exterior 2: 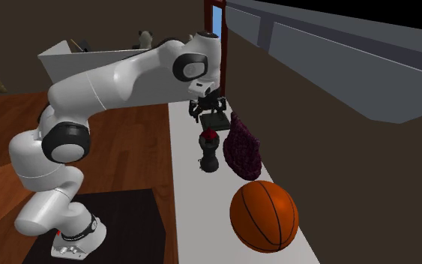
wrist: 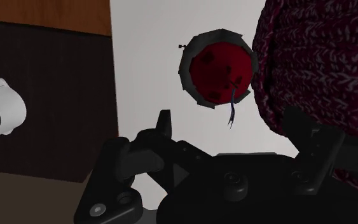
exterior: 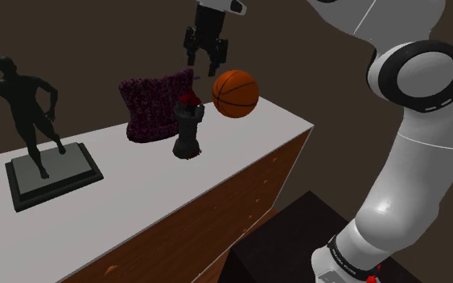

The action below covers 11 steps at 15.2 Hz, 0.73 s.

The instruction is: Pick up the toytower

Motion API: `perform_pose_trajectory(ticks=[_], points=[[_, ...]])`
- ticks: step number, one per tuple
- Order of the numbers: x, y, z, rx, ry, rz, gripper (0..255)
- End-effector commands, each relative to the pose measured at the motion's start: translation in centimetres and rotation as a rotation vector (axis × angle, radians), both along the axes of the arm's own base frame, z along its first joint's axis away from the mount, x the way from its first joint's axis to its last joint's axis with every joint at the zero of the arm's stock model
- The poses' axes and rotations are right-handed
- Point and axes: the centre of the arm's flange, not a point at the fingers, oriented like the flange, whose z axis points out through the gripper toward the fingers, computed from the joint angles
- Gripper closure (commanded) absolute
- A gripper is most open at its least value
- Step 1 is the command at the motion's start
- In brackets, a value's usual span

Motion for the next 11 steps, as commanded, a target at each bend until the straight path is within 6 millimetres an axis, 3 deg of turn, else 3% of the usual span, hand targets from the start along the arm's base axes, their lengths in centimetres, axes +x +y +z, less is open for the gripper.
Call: perform_pose_trajectory(ticks=[1,7,9,10,11], points=[[1.0,-0.1,-0.5,0.002,0.006,-0.041,0],[1.0,-0.1,-3.9,0.002,0.006,-0.041,0],[1.0,-0.1,-3.9,0.002,0.006,-0.041,0],[1.0,-0.1,-4.0,0.002,0.006,-0.041,255],[1.0,-0.1,-4.0,0.002,0.006,-0.041,255]])
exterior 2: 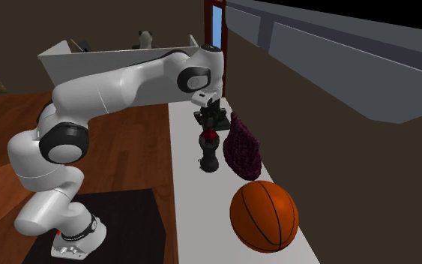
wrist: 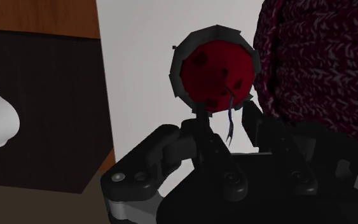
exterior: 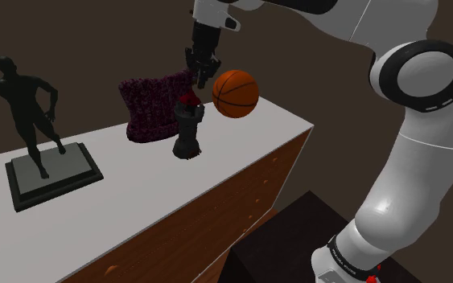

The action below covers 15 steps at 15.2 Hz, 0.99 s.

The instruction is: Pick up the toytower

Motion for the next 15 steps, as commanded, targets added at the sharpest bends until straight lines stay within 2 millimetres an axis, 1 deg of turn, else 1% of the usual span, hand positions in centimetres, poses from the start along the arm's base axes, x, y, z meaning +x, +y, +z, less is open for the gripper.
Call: perform_pose_trajectory(ticks=[1,8,15], points=[[0.0,0.0,0.0,0.000,0.000,0.000,255],[0.0,0.0,0.0,0.000,0.000,0.000,255],[0.0,0.0,3.7,0.000,0.000,0.000,255]])
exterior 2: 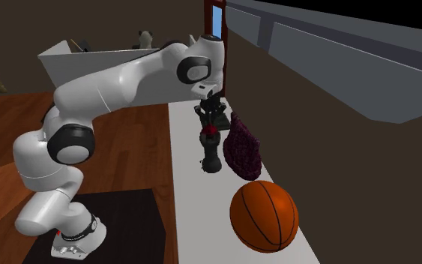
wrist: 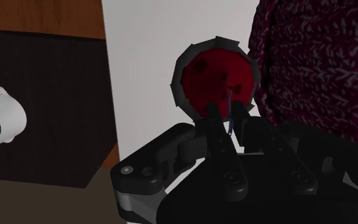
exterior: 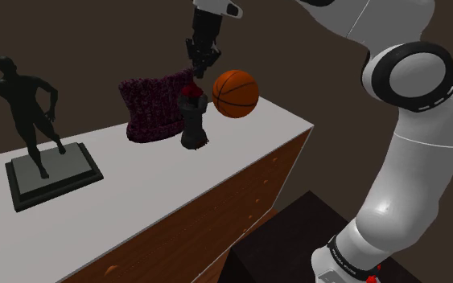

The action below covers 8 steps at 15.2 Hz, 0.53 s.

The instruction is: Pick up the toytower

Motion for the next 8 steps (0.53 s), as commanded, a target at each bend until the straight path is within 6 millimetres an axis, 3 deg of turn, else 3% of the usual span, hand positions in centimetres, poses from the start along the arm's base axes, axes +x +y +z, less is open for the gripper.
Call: perform_pose_trajectory(ticks=[1,8], points=[[0.0,-0.1,1.2,0.000,-0.001,0.000,255],[0.0,-0.1,4.9,0.000,-0.001,0.000,255]])
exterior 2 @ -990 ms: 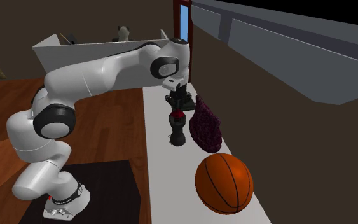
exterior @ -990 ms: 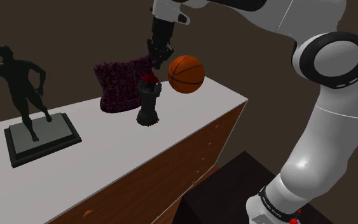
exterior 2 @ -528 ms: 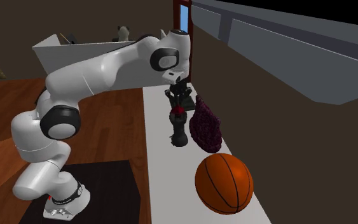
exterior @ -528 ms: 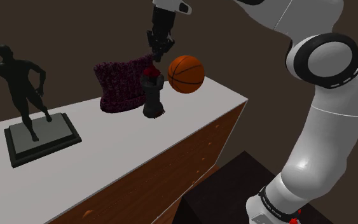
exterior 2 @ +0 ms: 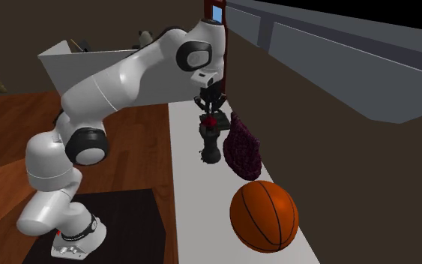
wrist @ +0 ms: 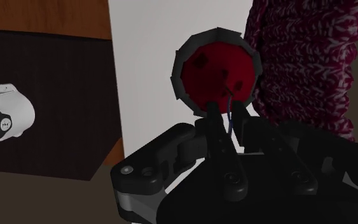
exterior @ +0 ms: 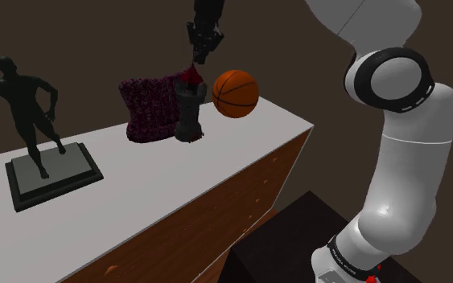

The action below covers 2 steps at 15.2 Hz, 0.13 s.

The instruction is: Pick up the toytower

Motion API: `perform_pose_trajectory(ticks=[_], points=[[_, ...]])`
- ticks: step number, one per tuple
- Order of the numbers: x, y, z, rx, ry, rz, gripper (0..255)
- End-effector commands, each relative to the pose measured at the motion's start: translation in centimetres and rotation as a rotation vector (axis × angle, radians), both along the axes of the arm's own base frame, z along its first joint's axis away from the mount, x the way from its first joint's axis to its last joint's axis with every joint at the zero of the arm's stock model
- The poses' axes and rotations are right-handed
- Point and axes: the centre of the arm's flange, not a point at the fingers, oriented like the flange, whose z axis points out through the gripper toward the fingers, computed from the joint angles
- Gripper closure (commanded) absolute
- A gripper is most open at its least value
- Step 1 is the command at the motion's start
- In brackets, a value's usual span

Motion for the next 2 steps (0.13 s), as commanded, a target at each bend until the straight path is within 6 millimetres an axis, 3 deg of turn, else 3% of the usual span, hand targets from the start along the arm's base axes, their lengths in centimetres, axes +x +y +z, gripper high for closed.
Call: perform_pose_trajectory(ticks=[1,2], points=[[-0.12,0.01,0.73,0.000,-0.001,-0.001,255],[-0.12,0.01,0.73,0.000,-0.001,-0.001,255]])
